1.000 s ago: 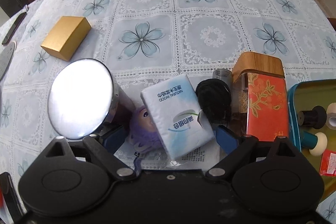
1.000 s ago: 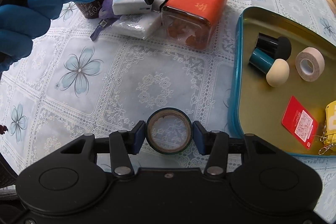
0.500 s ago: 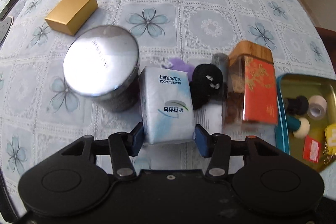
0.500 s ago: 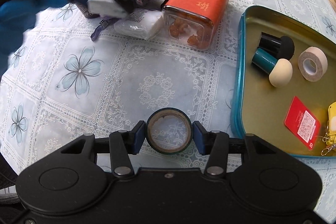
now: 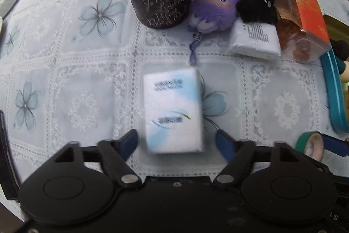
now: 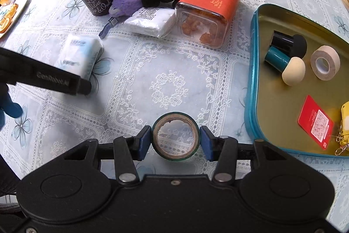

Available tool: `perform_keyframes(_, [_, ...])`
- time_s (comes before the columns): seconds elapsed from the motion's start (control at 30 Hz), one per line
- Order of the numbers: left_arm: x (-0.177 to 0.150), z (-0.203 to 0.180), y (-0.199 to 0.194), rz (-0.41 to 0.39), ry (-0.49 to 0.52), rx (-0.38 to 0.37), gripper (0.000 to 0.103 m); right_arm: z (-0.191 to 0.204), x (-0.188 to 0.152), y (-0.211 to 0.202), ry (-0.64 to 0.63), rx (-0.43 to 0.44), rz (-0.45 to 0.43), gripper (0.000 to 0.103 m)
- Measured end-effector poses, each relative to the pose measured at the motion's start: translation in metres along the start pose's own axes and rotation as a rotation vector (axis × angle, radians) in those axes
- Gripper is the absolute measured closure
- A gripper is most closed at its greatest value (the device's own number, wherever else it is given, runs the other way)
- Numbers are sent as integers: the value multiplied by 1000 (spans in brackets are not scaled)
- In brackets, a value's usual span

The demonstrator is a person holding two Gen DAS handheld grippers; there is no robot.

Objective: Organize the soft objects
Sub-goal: 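Grasp the white tissue pack with the left gripper while the right gripper holds the green tape, then carry the tissue pack and green tape into the gold tray and release both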

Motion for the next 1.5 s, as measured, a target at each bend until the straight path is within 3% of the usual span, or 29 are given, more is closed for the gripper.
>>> perform_keyframes(0.13, [5,3,4,-20,-15,11,16,1,-2,-3,15,-1,-4,55])
perform_keyframes(0.23, [9,6,7,-20,-44,3,30,-1,-1,-8,17,0,-14,55])
perform_keyframes(0.3, [8,5,2,-46,-30,-7,56,-2,0,-12,15,-3,-26,55])
perform_keyframes(0.47, [12,1,-5,-25,-58,-20,56,-12,4,-25,32,14,-57,55])
perform_keyframes(0.63, [11,-20,-31,-58,-49,-10,56,-32,9,-42,57,32,-99,55])
perform_keyframes(0.87, [27,-95,-67,-109,16,29,56,-80,17,-79,123,39,-197,55])
perform_keyframes(1.23, [46,-221,-77,-123,91,-25,55,-188,27,-103,317,-85,-236,55])
perform_keyframes(1.5, [46,-263,-67,-82,74,-32,55,-231,33,-109,329,-105,-266,55])
Point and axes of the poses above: each gripper's, at about its wrist camera, not at the fingertips, and y roughly the way its jaws point, z to its left, x to its top, the point moved 2 cm from there along y, roughly the way its jaws point, and after that the axes turned 3 degrees about y, right-handed, at the moved point
